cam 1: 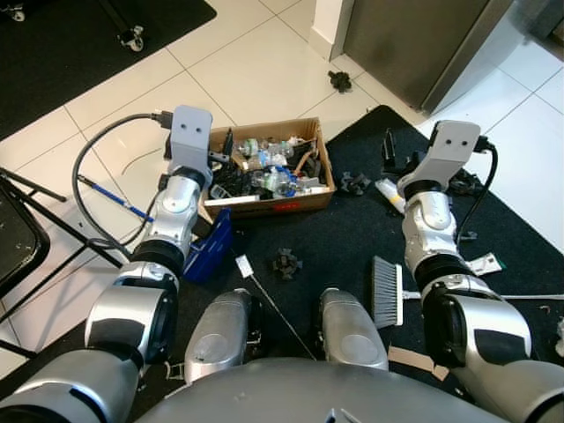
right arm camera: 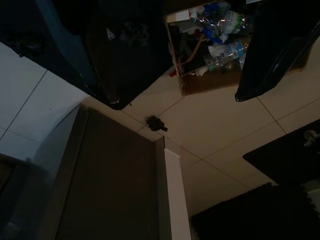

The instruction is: Sweep floor

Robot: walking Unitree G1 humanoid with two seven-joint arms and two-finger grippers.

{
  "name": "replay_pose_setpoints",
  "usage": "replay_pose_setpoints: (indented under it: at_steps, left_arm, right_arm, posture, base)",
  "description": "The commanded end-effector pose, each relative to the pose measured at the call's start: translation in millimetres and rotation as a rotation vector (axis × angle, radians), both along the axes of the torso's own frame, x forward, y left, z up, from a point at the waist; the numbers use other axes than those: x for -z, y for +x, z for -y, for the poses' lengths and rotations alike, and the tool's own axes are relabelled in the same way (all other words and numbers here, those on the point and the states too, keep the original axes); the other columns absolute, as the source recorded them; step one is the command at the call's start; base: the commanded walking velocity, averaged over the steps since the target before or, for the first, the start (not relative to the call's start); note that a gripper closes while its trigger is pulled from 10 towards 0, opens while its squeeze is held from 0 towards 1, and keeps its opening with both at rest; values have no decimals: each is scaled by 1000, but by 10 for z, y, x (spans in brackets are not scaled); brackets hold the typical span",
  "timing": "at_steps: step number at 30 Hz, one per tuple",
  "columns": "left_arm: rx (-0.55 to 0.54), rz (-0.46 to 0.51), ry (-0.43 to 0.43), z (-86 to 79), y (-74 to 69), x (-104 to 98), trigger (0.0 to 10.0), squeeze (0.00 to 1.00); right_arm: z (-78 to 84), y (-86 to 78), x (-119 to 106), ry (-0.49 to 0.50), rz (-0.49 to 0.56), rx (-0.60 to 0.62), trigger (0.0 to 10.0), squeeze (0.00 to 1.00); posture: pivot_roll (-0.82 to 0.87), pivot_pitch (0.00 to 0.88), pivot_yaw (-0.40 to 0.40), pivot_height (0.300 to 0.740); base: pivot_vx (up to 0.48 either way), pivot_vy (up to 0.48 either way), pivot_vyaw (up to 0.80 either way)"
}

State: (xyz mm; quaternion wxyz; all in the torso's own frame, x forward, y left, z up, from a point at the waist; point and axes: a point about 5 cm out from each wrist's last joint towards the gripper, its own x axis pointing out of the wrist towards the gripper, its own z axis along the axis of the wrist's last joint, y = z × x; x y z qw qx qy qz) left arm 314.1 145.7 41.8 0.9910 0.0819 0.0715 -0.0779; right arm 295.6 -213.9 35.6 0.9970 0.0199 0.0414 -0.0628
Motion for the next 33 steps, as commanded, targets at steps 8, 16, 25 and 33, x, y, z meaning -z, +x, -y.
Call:
replay_pose_setpoints:
  at_steps: [8,16,25,33]
  left_arm:
    - [7,-34,-5,28,-25,55,10000,0]
    - [13,-37,0,24,-42,70,10000,0]
    - [4,-43,-2,1,-51,81,10000,0]
    - [-19,-59,25,-138,-111,139,10000,0]
  right_arm:
    - [15,-12,15,9,-8,8,10000,0]
    - [14,-40,43,9,-16,9,10000,0]
    - [14,-53,51,-5,-17,7,10000,0]
    - [22,-30,-4,-23,14,7,10000,0]
  posture:
    - [28,0,54,740]
    - [27,0,59,740]
    - [28,0,57,740]
    - [38,0,51,740]
  base:
    - [0,0,0]
    - [0,0,0]
    - [0,0,0]
    - [0,0,0]
